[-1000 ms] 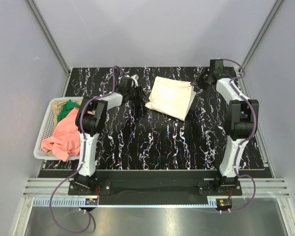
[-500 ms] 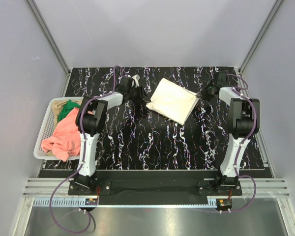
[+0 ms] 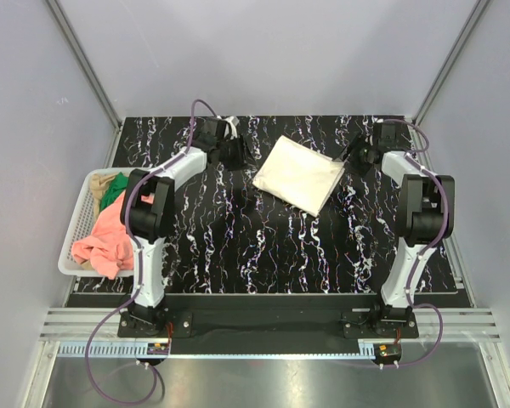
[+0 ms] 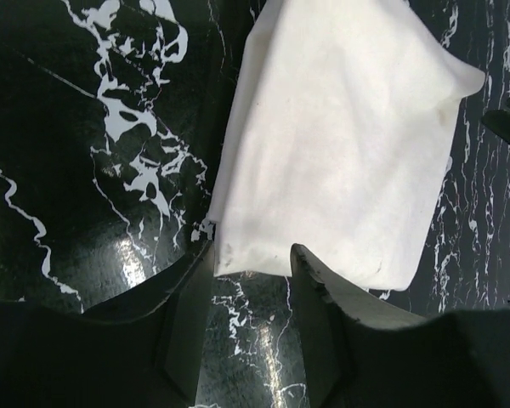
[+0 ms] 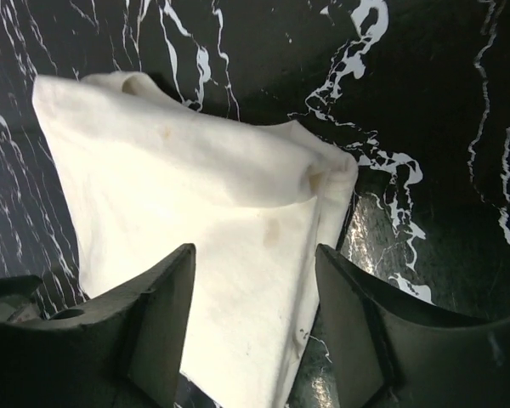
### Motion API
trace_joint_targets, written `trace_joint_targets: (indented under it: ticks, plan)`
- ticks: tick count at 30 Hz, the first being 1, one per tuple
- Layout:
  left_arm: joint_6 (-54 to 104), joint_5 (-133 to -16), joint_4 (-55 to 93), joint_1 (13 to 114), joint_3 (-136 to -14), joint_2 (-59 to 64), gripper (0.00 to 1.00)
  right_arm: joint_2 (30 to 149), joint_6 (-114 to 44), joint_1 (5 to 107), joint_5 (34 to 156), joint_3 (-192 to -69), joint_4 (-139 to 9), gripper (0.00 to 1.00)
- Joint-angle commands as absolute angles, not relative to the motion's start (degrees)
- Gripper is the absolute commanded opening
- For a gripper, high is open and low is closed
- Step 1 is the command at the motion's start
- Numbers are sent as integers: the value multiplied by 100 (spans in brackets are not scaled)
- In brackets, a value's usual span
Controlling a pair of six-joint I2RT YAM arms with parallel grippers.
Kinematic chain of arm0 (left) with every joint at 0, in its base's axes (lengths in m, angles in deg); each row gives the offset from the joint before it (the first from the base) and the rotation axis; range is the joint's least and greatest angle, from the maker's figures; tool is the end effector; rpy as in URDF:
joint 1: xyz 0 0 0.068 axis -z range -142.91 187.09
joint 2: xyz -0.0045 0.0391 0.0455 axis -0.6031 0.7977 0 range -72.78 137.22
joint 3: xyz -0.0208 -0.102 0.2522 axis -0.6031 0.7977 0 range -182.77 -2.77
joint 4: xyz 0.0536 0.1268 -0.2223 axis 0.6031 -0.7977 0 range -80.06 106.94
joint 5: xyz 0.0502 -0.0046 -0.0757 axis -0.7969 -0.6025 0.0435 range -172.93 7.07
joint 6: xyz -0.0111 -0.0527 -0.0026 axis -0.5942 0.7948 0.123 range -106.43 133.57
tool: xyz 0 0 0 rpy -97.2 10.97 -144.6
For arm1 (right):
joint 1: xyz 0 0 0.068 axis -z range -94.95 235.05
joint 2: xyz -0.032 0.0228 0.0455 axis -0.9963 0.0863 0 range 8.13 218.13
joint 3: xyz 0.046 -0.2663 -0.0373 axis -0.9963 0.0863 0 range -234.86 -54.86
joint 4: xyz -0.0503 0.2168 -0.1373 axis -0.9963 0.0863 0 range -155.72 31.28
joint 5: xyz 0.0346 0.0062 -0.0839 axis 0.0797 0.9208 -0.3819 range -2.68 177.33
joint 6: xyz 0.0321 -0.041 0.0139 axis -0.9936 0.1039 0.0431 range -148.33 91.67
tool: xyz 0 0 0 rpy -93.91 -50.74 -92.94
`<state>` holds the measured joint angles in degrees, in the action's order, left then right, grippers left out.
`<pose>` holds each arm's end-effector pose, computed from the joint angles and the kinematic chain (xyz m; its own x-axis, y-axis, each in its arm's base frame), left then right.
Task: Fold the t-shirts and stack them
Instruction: Fold the tshirt
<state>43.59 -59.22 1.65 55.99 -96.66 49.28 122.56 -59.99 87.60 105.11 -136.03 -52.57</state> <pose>0.4513 -0.1697 0.2011 -0.8501 -0.1932 -0.4900 0.1702 0.7797 -0.6026 0.4414 -0.0088 0.1915 -0.7041 0.5316 -0.4708 0.2367 0.8008 0.5501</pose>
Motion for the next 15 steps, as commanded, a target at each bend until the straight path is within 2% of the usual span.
trace_joint_targets:
  ticks: [1,7,9,10,11,15]
  plan:
    - [4467,-6122,-450,5572,-9796,4789,45,12703,-5479,8900,11140,-14054,-5087,64]
    - [4460,-6394,-924,5590,-9277,4183,45,13521,-5181,9112,11659,-14836,-4912,56]
    - [4450,-6246,-1056,5607,-9207,3937,45,13793,-4988,9129,11843,-15039,-4832,49]
    - [4442,-6062,-1101,5616,-9146,3867,45,13890,-4935,9129,11887,-15240,-4754,44]
    - [4398,-6008,-1162,5625,-9119,3797,45,13987,-4864,9129,11940,-15364,-4727,33]
    - [4187,-6060,-1391,5643,-9031,3375,46,14549,-4688,9155,12185,-16128,-4410,0]
